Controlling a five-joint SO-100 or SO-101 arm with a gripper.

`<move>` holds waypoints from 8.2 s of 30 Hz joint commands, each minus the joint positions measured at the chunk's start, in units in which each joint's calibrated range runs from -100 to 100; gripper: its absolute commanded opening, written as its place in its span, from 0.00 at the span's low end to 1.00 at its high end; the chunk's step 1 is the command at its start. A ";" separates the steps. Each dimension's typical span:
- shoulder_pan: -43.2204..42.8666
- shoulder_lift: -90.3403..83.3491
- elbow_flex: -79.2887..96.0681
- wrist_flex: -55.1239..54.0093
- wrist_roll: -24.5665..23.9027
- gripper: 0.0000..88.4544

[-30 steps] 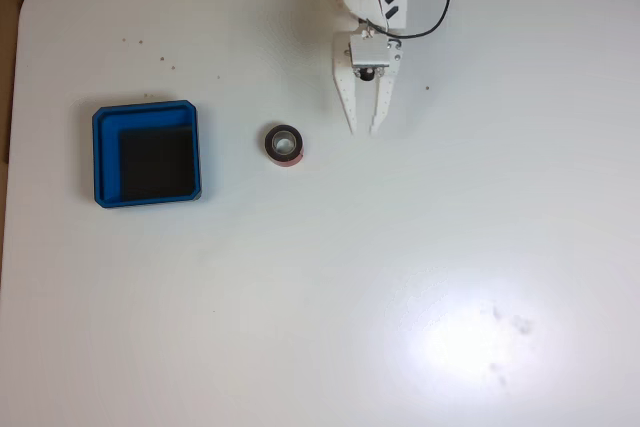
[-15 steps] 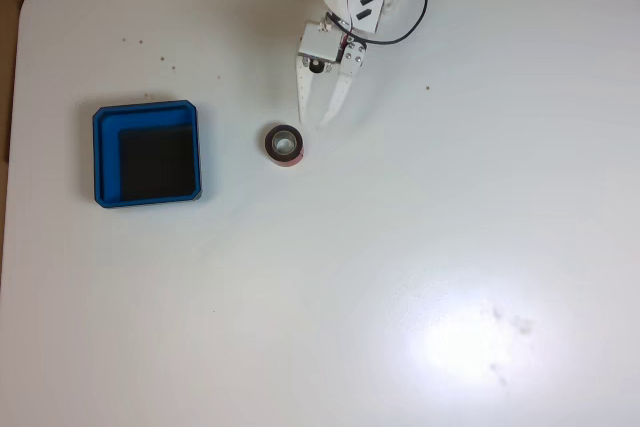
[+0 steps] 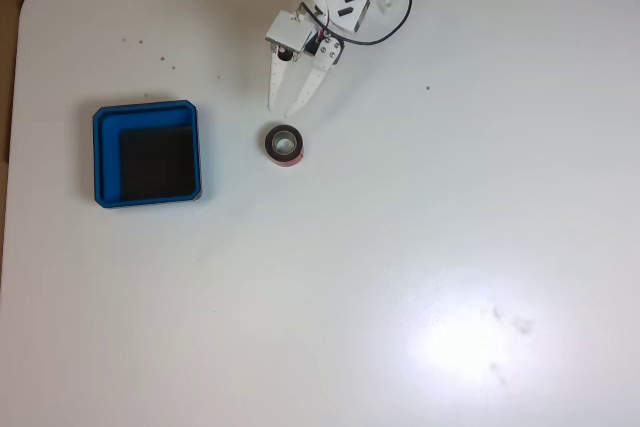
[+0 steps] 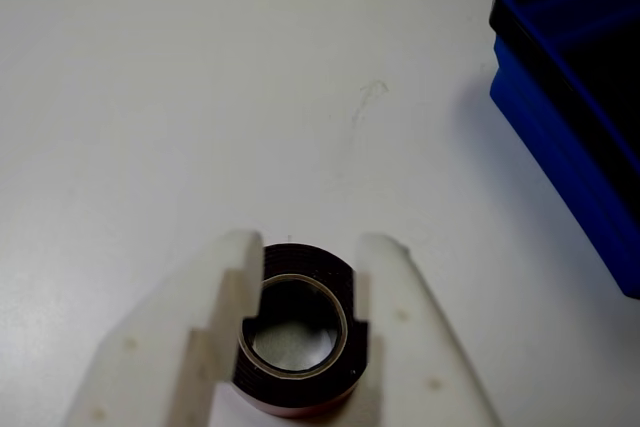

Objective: Pick the red roll and drop it in the blue box

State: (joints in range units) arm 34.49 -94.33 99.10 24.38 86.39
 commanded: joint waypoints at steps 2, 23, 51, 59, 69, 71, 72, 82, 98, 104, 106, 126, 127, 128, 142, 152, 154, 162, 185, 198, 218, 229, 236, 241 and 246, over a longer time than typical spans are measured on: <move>0.34 0.01 0.81 4.25 0.29 0.03; -2.10 -0.07 -0.63 19.76 0.20 0.03; -2.10 59.38 -46.36 19.92 -0.06 0.03; -1.02 66.32 -52.74 19.92 -0.32 0.03; 3.47 71.84 -54.09 19.92 -0.32 0.03; 3.47 72.34 -54.09 19.92 -0.32 0.04; 3.47 72.50 -54.09 19.92 -0.41 0.04; 3.47 72.50 -53.91 19.92 -0.41 0.09; 4.35 78.02 -54.27 19.18 0.03 0.17; 5.23 78.19 -54.36 19.10 0.03 0.17; 5.23 78.19 -54.36 19.10 0.03 0.17; 5.23 81.45 -53.73 19.18 0.11 0.17; 5.23 81.45 -53.73 19.18 0.11 0.17; 5.23 81.45 -53.73 19.18 0.11 0.17; 5.23 81.28 -53.91 19.18 0.03 0.02; 5.33 80.95 -53.73 19.26 -0.41 0.01; 5.91 80.28 -53.82 19.26 -0.41 0.01; 7.48 57.04 -53.73 19.76 -0.41 0.01; 22.13 97.50 -106.83 19.84 0.20 0.01; 25.36 111.47 -110.06 19.84 -0.32 0.01; 28.48 110.88 -107.19 19.92 -0.50 0.21; 26.33 73.01 -66.04 18.85 -0.67 0.23; 19.98 31.53 -21.74 4.33 -0.50 0.24; 18.13 10.13 0.90 -6.48 0.03 0.24; 13.14 7.70 0.81 -7.06 -0.50 0.24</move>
State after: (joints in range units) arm 51.31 -84.42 98.83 18.97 86.06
